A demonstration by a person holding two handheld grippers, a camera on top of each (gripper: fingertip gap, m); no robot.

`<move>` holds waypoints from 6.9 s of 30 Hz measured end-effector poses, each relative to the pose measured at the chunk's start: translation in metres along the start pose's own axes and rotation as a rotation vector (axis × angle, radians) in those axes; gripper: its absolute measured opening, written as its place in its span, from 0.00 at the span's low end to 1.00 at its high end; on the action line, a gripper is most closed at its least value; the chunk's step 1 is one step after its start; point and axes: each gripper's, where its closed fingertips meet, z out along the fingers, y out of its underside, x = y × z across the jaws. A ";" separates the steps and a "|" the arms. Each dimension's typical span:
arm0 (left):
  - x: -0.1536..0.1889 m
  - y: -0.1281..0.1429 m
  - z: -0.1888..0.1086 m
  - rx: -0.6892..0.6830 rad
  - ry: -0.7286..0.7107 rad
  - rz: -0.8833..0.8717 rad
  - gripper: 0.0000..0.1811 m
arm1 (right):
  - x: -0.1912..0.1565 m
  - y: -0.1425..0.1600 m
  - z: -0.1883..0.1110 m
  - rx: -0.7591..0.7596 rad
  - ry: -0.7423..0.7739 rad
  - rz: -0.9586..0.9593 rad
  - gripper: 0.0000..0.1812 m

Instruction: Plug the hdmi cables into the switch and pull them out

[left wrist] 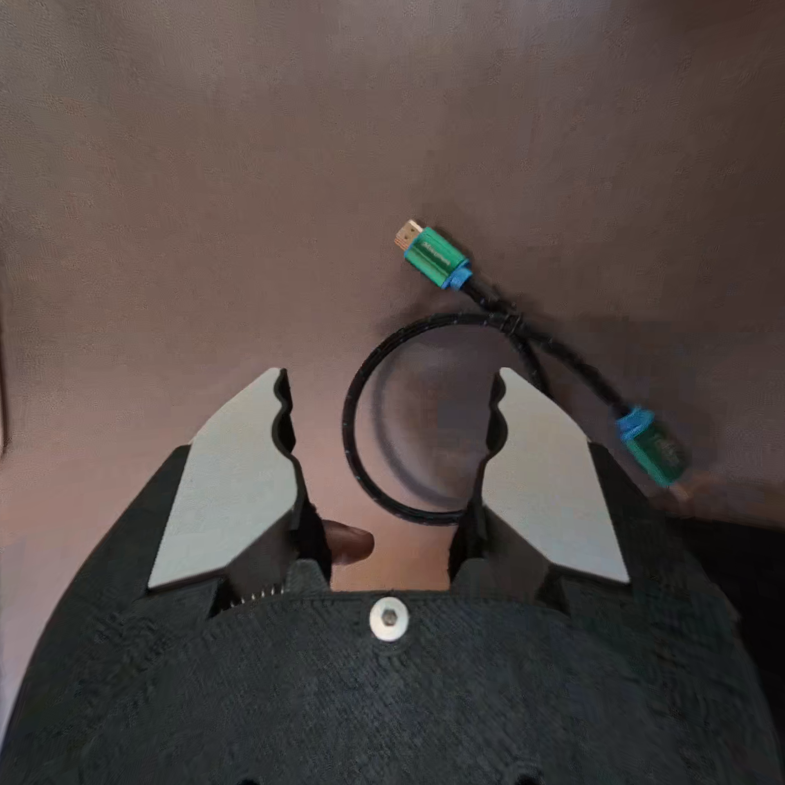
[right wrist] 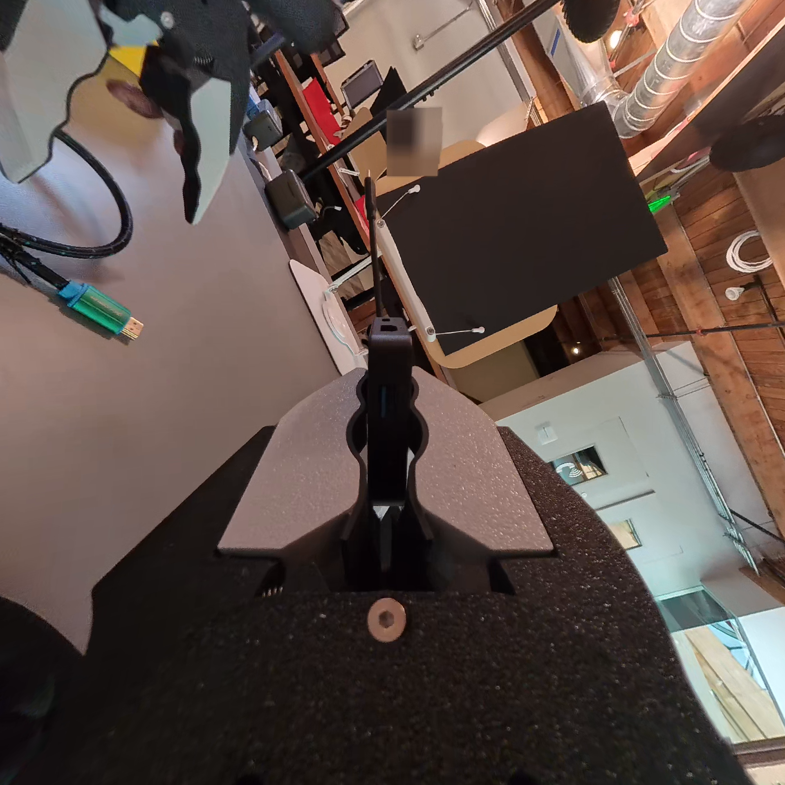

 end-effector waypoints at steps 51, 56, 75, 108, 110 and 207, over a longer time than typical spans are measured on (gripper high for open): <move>0.076 -0.081 -0.010 0.492 0.298 -0.511 0.11 | -0.089 -0.023 0.031 0.115 -0.243 -0.887 0.08; 0.075 -0.084 -0.008 0.519 0.330 -0.548 0.10 | -0.089 -0.020 0.033 0.099 -0.218 -0.922 0.08; 0.053 -0.103 0.005 0.694 0.282 -0.879 0.12 | -0.103 0.001 0.063 -0.130 -0.239 -0.860 0.07; 0.020 -0.093 -0.044 0.858 -0.454 -0.362 0.10 | -0.022 -0.045 0.074 0.307 -0.637 1.507 0.40; 0.019 -0.093 -0.041 0.850 -0.456 -0.358 0.10 | -0.022 -0.046 0.076 0.307 -0.668 1.530 0.40; -0.003 -0.007 -0.151 1.526 -0.435 -0.687 0.31 | 0.135 -0.040 -0.003 0.584 -0.151 1.370 0.08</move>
